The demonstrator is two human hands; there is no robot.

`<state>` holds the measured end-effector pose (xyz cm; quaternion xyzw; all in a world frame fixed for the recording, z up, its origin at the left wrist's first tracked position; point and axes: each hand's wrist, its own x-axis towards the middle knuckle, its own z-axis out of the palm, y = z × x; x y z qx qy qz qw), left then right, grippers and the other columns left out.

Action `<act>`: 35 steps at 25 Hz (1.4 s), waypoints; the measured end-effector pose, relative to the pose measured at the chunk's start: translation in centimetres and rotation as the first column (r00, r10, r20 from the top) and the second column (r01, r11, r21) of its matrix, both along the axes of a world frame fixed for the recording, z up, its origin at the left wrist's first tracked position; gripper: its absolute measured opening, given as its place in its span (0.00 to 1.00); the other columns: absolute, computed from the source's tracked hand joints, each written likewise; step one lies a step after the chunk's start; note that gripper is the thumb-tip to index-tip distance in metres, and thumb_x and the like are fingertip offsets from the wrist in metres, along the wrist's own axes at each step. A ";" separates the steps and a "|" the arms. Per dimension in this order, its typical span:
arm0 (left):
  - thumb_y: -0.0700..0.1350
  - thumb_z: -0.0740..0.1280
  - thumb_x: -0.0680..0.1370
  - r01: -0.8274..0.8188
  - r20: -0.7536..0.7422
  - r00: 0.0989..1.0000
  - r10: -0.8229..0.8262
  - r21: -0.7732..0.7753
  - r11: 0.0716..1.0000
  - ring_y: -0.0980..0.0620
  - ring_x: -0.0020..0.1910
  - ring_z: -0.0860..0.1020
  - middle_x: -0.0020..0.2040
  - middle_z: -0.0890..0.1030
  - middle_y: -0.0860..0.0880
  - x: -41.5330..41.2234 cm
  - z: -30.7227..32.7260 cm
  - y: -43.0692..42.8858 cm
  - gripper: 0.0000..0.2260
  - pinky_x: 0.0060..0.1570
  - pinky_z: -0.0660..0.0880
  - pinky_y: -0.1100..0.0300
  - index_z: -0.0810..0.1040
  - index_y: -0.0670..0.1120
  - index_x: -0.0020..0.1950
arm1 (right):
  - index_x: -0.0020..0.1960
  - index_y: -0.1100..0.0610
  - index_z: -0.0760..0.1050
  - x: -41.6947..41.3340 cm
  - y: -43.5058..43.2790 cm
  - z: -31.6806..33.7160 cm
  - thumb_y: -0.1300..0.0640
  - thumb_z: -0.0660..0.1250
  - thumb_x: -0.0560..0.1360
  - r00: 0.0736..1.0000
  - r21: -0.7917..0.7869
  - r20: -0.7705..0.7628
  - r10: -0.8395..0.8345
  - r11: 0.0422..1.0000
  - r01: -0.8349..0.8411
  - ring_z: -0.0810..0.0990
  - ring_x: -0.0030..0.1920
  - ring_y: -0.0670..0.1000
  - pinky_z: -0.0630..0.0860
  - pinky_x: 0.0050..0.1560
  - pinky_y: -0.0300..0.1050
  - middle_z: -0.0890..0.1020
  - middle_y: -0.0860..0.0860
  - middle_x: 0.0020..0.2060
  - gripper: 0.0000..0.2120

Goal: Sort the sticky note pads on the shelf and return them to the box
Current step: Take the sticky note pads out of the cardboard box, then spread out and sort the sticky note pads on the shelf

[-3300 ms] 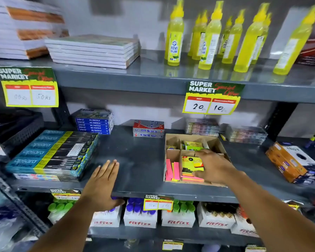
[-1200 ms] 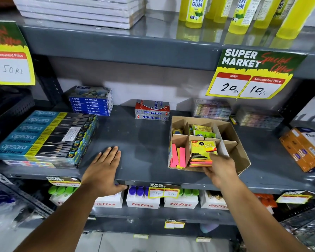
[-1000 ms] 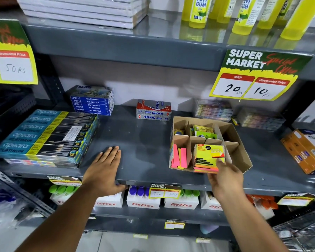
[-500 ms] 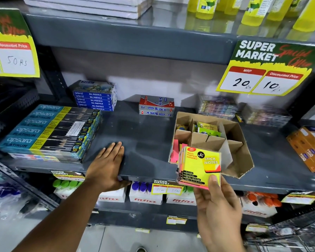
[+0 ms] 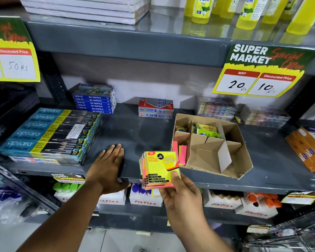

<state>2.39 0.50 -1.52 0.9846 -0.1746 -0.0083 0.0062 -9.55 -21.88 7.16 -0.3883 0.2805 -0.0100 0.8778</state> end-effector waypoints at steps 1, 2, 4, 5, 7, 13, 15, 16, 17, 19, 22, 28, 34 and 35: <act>0.76 0.56 0.62 -0.008 -0.003 1.000 0.008 0.017 1.000 0.47 0.77 0.41 0.79 0.41 0.47 0.0 0.0 -0.1 0.55 0.75 0.43 0.49 0.41 0.45 0.78 | 0.52 0.62 0.79 0.7 0.4 -0.5 0.61 0.65 0.77 1.000 -0.022 -0.014 0.016 1.000 -0.016 0.84 0.45 0.55 0.77 0.45 0.49 0.85 0.58 0.45 0.07; 0.77 0.56 0.62 -0.016 0.000 1.000 0.016 0.028 0.999 0.47 0.77 0.40 0.79 0.40 0.47 0.1 0.0 -0.2 0.56 0.75 0.42 0.49 0.41 0.44 0.78 | 0.52 0.61 0.79 1.4 0.8 -0.9 0.61 0.65 0.77 0.999 -0.041 -0.031 0.028 0.999 -0.030 0.84 0.46 0.55 0.76 0.46 0.48 0.85 0.58 0.46 0.06; 0.77 0.56 0.61 -0.028 0.020 0.999 0.027 0.015 1.000 0.47 0.77 0.43 0.79 0.43 0.46 -0.1 0.0 -0.2 0.56 0.75 0.43 0.50 0.44 0.44 0.78 | 0.53 0.60 0.78 2.9 1.4 -1.7 0.61 0.65 0.77 0.997 -0.070 -0.068 0.035 0.997 -0.039 0.84 0.47 0.55 0.77 0.45 0.47 0.85 0.56 0.47 0.06; 0.77 0.56 0.61 -0.026 0.026 0.999 0.026 0.001 1.000 0.47 0.78 0.44 0.79 0.45 0.45 -0.1 0.1 -0.2 0.56 0.75 0.44 0.50 0.46 0.43 0.78 | 0.52 0.59 0.78 3.6 1.6 -2.1 0.61 0.65 0.77 0.996 -0.081 -0.078 0.031 0.996 -0.038 0.84 0.47 0.54 0.77 0.44 0.47 0.85 0.55 0.47 0.05; 0.77 0.56 0.62 -0.009 0.031 0.999 0.009 -0.007 1.000 0.46 0.78 0.45 0.79 0.46 0.45 -0.2 0.1 -0.2 0.55 0.75 0.44 0.50 0.48 0.43 0.78 | 0.50 0.57 0.78 4.8 2.0 -2.5 0.62 0.64 0.78 0.996 -0.105 -0.081 0.026 0.994 -0.035 0.85 0.44 0.51 0.77 0.41 0.44 0.86 0.52 0.43 0.05; 0.78 0.54 0.64 -0.007 0.028 1.000 0.006 0.034 0.999 0.46 0.77 0.41 0.79 0.40 0.45 -0.1 0.1 -0.2 0.55 0.75 0.42 0.50 0.42 0.43 0.78 | 0.47 0.54 0.78 6.6 2.7 -3.5 0.59 0.65 0.78 0.992 -0.352 -0.124 0.016 0.934 -0.059 0.82 0.47 0.50 0.76 0.48 0.48 0.85 0.48 0.42 0.04; 0.78 0.54 0.64 -0.014 0.015 1.000 0.013 0.054 0.998 0.47 0.77 0.39 0.79 0.38 0.45 0.0 0.1 -0.2 0.55 0.75 0.41 0.50 0.40 0.44 0.77 | 0.48 0.55 0.78 6.8 2.6 -3.6 0.59 0.65 0.78 0.988 -0.449 -0.149 0.026 0.889 -0.091 0.81 0.47 0.50 0.73 0.44 0.44 0.84 0.48 0.44 0.03; 0.77 0.55 0.64 -0.019 0.008 1.000 0.019 0.062 0.998 0.47 0.77 0.38 0.79 0.38 0.45 0.1 0.0 -0.2 0.55 0.75 0.41 0.50 0.39 0.44 0.77 | 0.48 0.54 0.78 6.7 2.6 -3.6 0.60 0.65 0.78 0.988 -0.482 -0.152 0.032 0.870 -0.102 0.81 0.47 0.49 0.73 0.41 0.43 0.84 0.47 0.44 0.04; 0.77 0.55 0.64 -0.025 0.005 1.000 0.025 0.065 0.998 0.47 0.77 0.38 0.79 0.38 0.46 0.1 -0.1 -0.2 0.54 0.75 0.41 0.50 0.38 0.44 0.77 | 0.48 0.54 0.78 6.5 2.6 -3.7 0.61 0.64 0.78 0.988 -0.505 -0.148 0.047 0.855 -0.116 0.81 0.46 0.49 0.72 0.39 0.42 0.84 0.47 0.44 0.05; 0.76 0.53 0.64 -0.036 0.015 0.999 0.035 0.061 0.997 0.47 0.77 0.38 0.79 0.38 0.46 0.1 -0.2 -0.3 0.54 0.75 0.41 0.50 0.39 0.45 0.77 | 0.53 0.54 0.77 6.3 2.5 -3.7 0.62 0.64 0.78 0.988 -0.547 -0.125 0.095 0.824 -0.148 0.81 0.48 0.50 0.74 0.39 0.40 0.83 0.49 0.47 0.06; 0.77 0.51 0.63 -0.047 0.015 0.999 0.046 0.049 0.998 0.47 0.77 0.38 0.79 0.38 0.46 0.2 -0.3 -0.4 0.54 0.74 0.40 0.49 0.39 0.45 0.77 | 0.60 0.55 0.73 5.6 2.0 -3.3 0.62 0.65 0.77 0.975 -0.606 -0.100 0.196 0.766 -0.216 0.80 0.51 0.49 0.73 0.41 0.35 0.82 0.51 0.53 0.12; 0.76 0.53 0.63 -0.030 0.010 0.999 0.030 0.012 0.999 0.49 0.77 0.38 0.78 0.38 0.47 0.2 -0.2 -0.2 0.54 0.73 0.38 0.51 0.39 0.45 0.77 | 0.75 0.49 0.56 4.6 -0.2 0.3 0.50 0.75 0.69 0.933 -0.952 0.045 0.357 0.300 -0.069 0.58 0.68 0.43 0.60 0.64 0.41 0.64 0.45 0.69 0.41; 0.75 0.55 0.62 -0.018 0.014 1.000 0.018 0.005 1.000 0.48 0.77 0.41 0.77 0.38 0.48 -0.1 0.3 -0.3 0.55 0.74 0.40 0.51 0.41 0.44 0.77 | 0.76 0.59 0.44 12.4 -0.1 3.1 0.36 0.79 0.53 0.474 -0.574 -0.671 0.570 -0.804 0.155 0.58 0.72 0.61 0.53 0.71 0.55 0.62 0.60 0.72 0.66; 0.74 0.56 0.62 -0.009 0.013 1.000 0.009 0.004 1.000 0.47 0.78 0.43 0.78 0.40 0.47 -0.2 0.5 -0.4 0.54 0.74 0.41 0.51 0.42 0.43 0.78 | 0.76 0.60 0.43 13.1 0.2 2.5 0.37 0.80 0.51 0.452 -0.501 -0.733 0.509 -0.853 0.147 0.61 0.70 0.62 0.58 0.69 0.56 0.65 0.61 0.70 0.68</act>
